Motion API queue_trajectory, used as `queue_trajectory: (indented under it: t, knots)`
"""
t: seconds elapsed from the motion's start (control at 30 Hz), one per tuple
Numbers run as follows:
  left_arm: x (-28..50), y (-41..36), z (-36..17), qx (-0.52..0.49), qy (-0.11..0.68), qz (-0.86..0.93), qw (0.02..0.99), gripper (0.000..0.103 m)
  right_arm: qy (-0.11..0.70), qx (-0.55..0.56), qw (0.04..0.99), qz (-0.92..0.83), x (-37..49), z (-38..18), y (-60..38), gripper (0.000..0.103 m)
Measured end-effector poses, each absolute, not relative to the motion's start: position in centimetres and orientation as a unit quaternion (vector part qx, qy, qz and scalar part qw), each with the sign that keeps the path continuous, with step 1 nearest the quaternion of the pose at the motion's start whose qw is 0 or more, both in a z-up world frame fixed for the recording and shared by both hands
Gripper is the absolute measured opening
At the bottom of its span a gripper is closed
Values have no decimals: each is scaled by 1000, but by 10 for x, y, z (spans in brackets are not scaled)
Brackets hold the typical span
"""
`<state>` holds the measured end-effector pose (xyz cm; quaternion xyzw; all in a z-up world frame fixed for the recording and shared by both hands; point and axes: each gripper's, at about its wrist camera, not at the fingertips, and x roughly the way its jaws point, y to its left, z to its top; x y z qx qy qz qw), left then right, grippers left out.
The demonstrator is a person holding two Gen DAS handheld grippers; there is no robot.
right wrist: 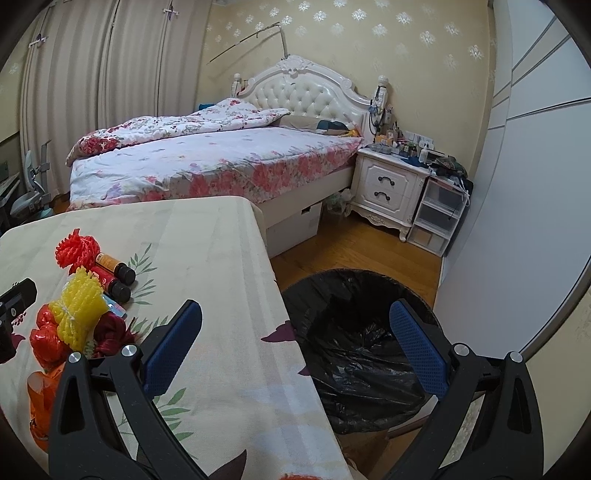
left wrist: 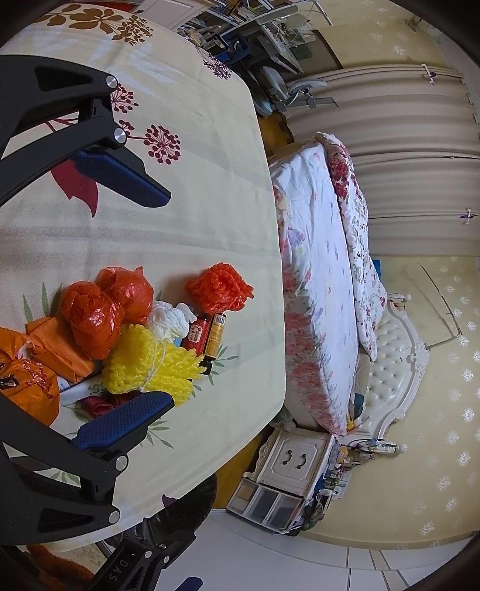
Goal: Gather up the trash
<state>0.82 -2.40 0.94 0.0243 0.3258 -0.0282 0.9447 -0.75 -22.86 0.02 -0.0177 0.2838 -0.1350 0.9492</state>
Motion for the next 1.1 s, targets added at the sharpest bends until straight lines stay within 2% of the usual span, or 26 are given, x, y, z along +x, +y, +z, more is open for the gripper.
queue_trajectory:
  t: [1.1]
  knots:
    - [8, -25, 8, 24, 328, -29, 944, 97, 286, -13, 949, -134, -8, 0, -233, 99]
